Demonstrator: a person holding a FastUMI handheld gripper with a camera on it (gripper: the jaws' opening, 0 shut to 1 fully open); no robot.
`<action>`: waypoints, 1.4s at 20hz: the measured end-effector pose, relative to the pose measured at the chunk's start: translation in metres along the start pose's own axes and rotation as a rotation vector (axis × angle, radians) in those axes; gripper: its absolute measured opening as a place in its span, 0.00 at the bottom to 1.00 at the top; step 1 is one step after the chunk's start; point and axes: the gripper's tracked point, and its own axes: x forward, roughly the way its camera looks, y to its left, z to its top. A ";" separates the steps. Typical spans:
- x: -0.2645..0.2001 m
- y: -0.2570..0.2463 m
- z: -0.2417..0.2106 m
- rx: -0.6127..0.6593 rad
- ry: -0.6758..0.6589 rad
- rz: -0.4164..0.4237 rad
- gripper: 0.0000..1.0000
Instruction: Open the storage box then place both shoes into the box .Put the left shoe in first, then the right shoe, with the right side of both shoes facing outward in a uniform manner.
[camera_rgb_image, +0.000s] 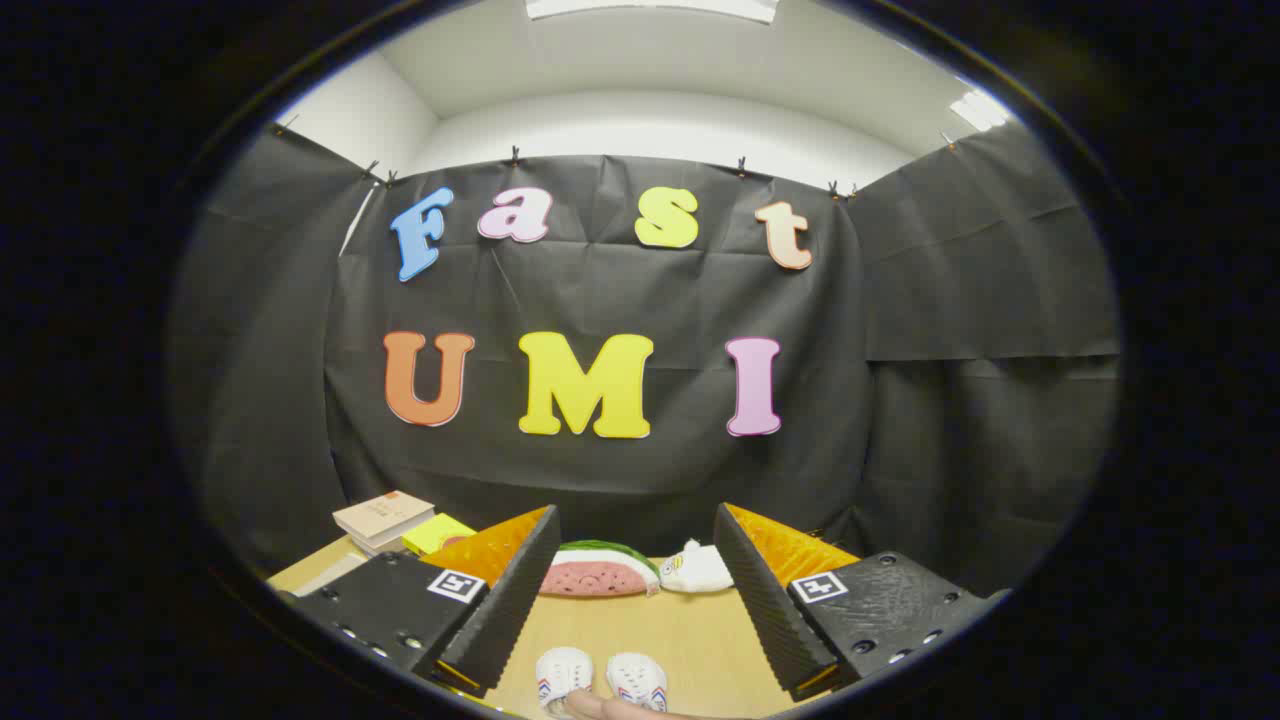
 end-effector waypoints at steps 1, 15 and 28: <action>0.002 -0.002 -0.001 -0.006 0.003 -0.002 0.95; 0.016 0.000 -0.024 -0.011 0.038 0.061 0.95; 0.066 0.066 -0.137 0.017 0.313 0.274 0.95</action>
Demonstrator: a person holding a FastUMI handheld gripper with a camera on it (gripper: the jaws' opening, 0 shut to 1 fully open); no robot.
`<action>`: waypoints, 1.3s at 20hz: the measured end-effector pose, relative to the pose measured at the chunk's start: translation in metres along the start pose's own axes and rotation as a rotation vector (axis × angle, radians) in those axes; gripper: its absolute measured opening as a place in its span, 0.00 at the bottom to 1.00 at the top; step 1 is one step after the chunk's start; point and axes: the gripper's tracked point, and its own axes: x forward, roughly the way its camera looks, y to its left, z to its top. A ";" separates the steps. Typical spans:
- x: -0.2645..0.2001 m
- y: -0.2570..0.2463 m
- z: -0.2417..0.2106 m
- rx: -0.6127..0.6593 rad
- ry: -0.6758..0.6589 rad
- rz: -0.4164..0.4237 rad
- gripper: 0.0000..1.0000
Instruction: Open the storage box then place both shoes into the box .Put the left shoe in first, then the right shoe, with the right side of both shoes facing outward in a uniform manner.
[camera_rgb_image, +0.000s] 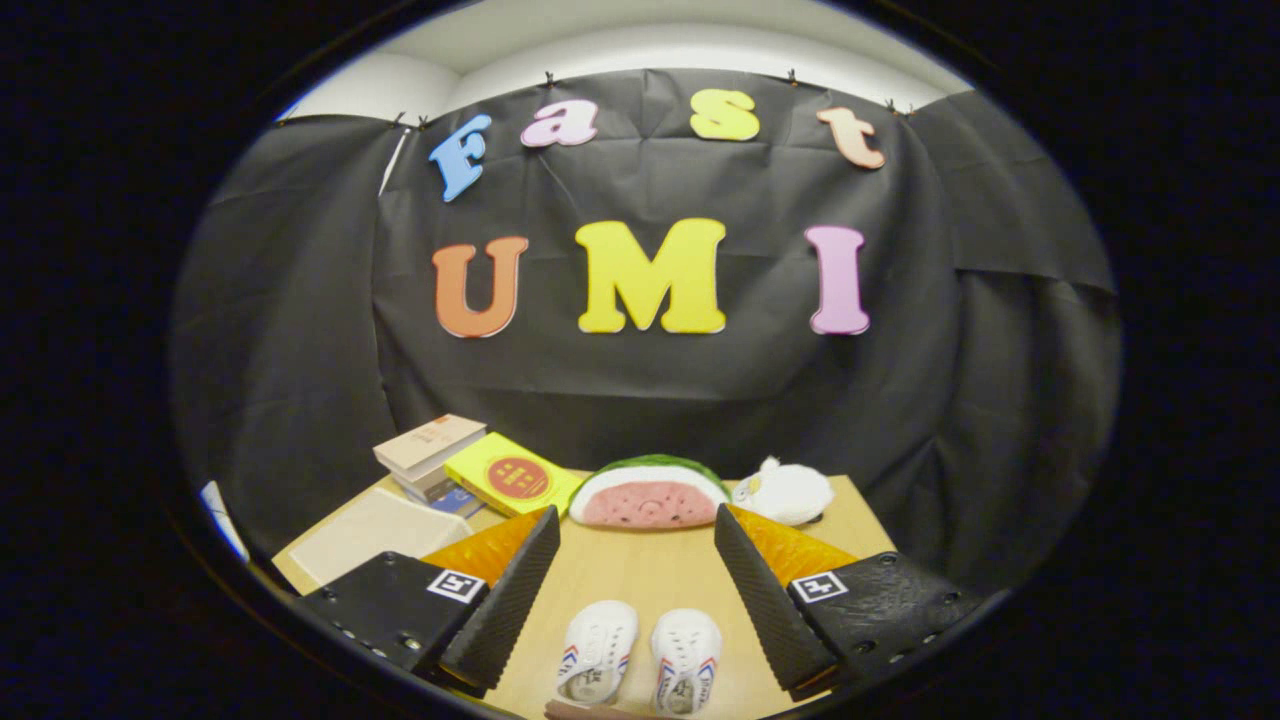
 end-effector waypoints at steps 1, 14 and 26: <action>0.013 0.011 -0.012 0.010 0.039 0.044 0.95; 0.125 0.126 -0.137 0.387 0.679 0.519 0.96; 0.111 0.203 -0.158 0.753 0.951 1.020 0.94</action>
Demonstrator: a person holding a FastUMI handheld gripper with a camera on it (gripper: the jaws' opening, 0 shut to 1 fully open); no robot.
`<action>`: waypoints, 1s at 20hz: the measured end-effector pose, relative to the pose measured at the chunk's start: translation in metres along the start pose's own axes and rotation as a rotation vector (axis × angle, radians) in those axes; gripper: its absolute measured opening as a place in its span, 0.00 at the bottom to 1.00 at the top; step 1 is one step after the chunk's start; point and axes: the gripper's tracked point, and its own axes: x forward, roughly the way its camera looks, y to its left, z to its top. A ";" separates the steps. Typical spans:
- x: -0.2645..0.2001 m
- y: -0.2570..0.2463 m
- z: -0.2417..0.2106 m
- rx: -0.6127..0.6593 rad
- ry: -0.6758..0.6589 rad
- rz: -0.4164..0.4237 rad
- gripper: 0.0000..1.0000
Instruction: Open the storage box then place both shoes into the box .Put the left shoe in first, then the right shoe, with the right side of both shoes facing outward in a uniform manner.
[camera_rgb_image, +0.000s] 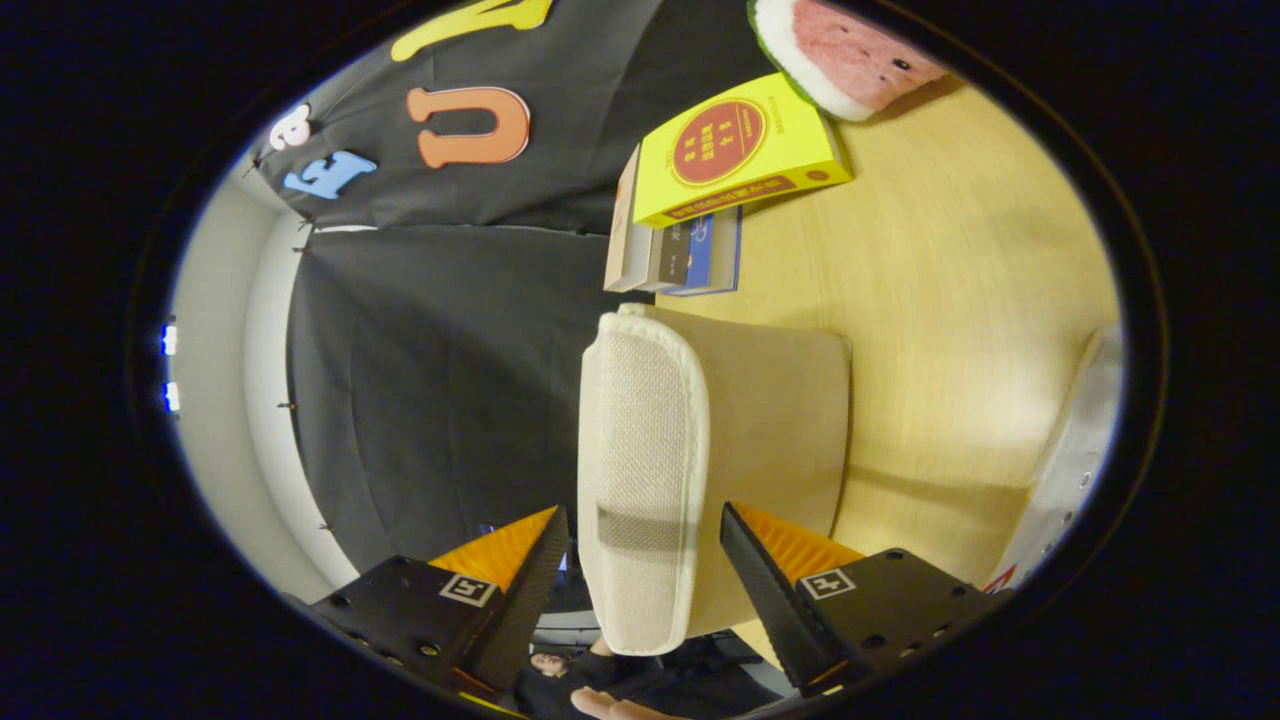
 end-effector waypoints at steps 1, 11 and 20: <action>0.003 0.000 -0.002 0.006 0.013 0.011 0.94; -0.016 -0.002 -0.015 0.056 0.067 -0.050 0.30; -0.041 0.044 -0.014 0.049 -0.007 -0.025 0.00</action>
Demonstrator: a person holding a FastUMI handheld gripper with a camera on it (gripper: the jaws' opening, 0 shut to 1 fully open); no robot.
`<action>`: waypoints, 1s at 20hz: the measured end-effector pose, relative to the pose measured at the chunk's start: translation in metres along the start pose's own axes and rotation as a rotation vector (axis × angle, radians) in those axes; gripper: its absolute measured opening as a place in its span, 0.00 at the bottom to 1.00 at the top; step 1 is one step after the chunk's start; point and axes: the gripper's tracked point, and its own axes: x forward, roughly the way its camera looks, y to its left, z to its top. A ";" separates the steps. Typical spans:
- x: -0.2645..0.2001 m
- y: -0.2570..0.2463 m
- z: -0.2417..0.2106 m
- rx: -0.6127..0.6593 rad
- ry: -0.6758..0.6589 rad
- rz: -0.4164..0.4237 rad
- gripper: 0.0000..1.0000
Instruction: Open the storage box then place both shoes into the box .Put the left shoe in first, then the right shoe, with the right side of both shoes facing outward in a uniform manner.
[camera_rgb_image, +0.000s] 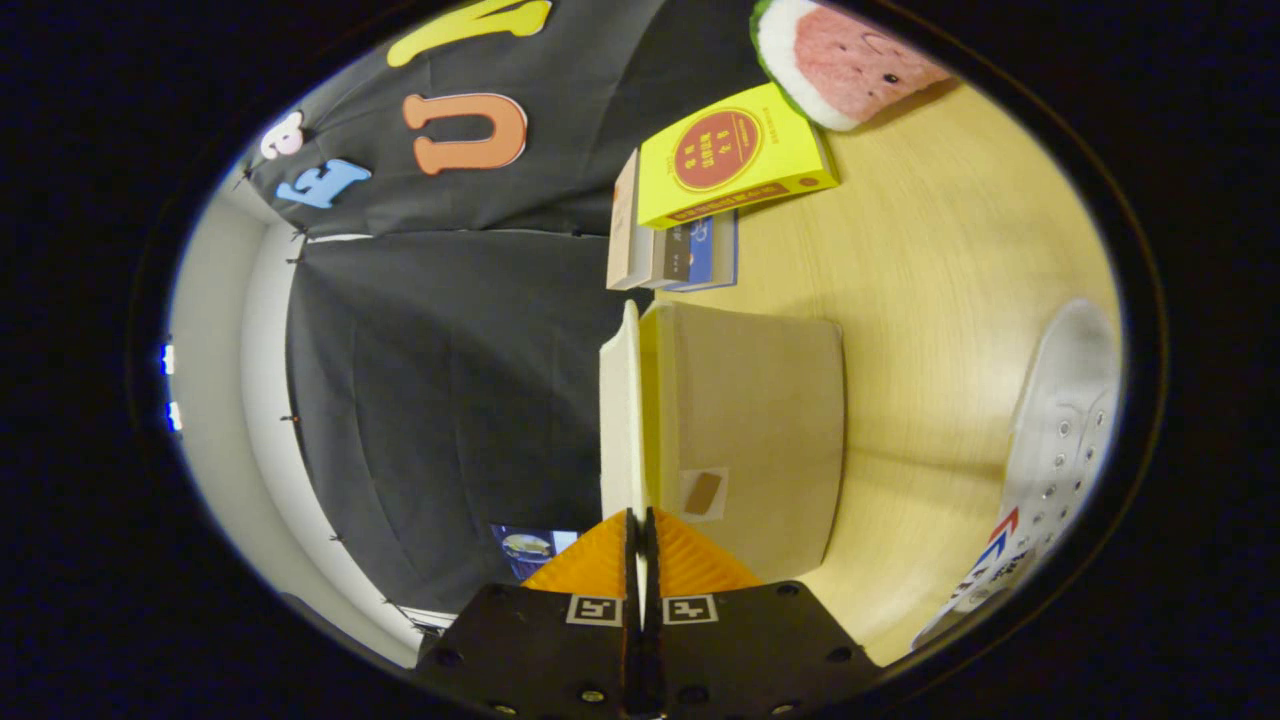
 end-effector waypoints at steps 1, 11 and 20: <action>-0.001 0.013 -0.001 0.001 -0.004 0.015 0.00; 0.039 0.124 -0.002 -0.131 -0.035 0.037 0.00; 0.132 0.200 -0.009 -0.185 0.005 0.020 0.00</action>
